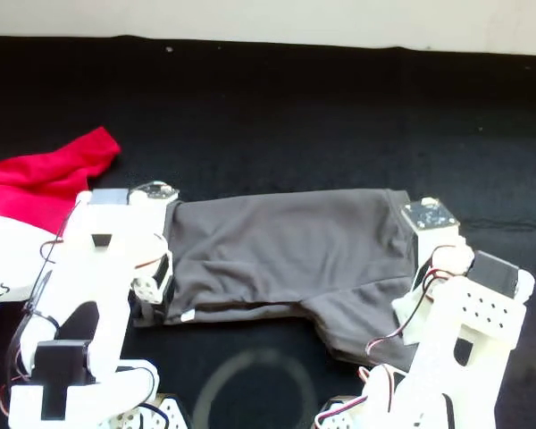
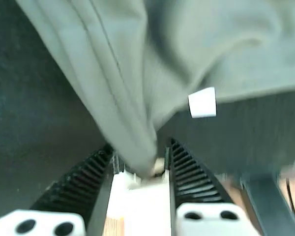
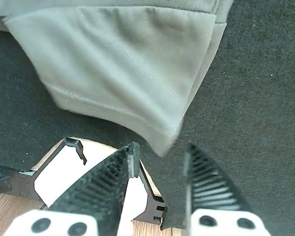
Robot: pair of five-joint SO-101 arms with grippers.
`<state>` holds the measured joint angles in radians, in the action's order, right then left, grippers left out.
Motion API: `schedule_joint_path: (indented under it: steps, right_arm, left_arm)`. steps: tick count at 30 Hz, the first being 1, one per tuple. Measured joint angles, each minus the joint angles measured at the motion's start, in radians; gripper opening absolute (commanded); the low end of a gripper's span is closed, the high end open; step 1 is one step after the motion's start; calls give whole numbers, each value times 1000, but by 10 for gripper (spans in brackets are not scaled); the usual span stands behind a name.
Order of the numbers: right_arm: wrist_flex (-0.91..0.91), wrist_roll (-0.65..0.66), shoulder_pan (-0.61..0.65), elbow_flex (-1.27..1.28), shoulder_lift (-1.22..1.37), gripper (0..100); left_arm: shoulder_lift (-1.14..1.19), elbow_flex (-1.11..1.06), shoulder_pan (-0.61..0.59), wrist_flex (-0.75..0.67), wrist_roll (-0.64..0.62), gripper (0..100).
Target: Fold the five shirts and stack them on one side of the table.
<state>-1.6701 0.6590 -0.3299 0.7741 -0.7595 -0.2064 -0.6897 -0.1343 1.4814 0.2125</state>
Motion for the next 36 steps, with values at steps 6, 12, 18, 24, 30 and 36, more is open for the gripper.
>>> schedule_joint_path:
  steps: [6,12,18,24,30,36]
  right_arm:
    - [-32,0,0,-153,0,166]
    - [98,-114,46,-218,12,19]
    - [296,-229,221,-161,192,5]
    - [568,-301,238,-158,422,5]
    - [750,-305,239,-158,575,5]
    - [850,-307,219,-158,703,5]
  left_arm:
    - [0,230,-2,146,75,109]
    - [11,393,-18,97,38,7]
    - [213,411,-18,-64,-20,9]
    - [402,454,-18,-235,-114,9]
    - [486,566,-25,-261,-132,9]
    - [617,664,-98,-262,-132,9]
